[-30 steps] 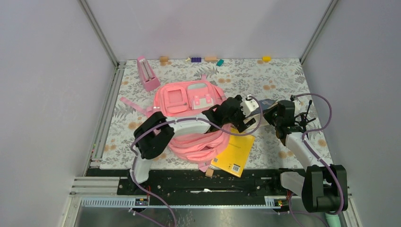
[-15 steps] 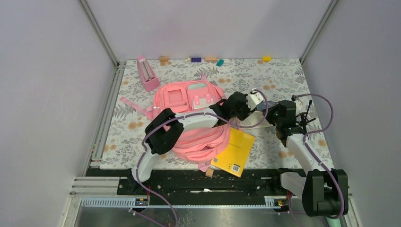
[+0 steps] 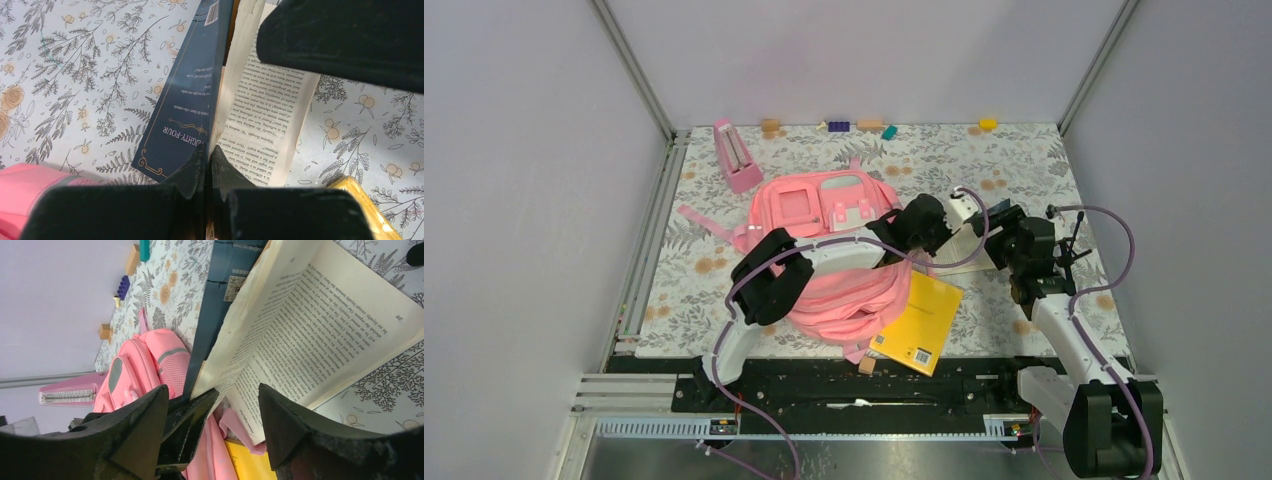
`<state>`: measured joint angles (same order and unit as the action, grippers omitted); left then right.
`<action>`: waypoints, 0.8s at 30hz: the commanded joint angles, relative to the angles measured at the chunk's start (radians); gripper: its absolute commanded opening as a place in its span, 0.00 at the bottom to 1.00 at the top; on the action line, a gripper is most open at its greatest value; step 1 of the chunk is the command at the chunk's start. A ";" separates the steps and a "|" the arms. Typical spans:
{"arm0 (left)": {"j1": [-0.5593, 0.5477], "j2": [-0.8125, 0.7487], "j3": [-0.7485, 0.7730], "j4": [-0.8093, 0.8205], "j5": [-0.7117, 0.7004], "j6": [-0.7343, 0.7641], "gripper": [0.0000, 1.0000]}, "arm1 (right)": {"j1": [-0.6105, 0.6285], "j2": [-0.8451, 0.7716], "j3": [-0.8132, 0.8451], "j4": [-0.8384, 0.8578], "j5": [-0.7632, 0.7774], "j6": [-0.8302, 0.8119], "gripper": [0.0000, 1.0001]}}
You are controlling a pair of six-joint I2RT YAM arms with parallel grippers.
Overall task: Pack the student bag
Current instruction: Pick up the book from the center of the board.
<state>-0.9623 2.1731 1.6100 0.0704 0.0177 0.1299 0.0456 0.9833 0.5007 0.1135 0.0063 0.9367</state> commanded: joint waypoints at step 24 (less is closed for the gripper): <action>-0.010 -0.098 -0.089 0.125 0.155 -0.013 0.01 | 0.002 0.376 0.121 0.147 -0.026 0.058 0.68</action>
<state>-0.9577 2.1609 1.5421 0.1383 0.1005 0.1162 0.0456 1.3357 0.5861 0.2325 -0.0120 0.9817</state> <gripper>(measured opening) 0.013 0.702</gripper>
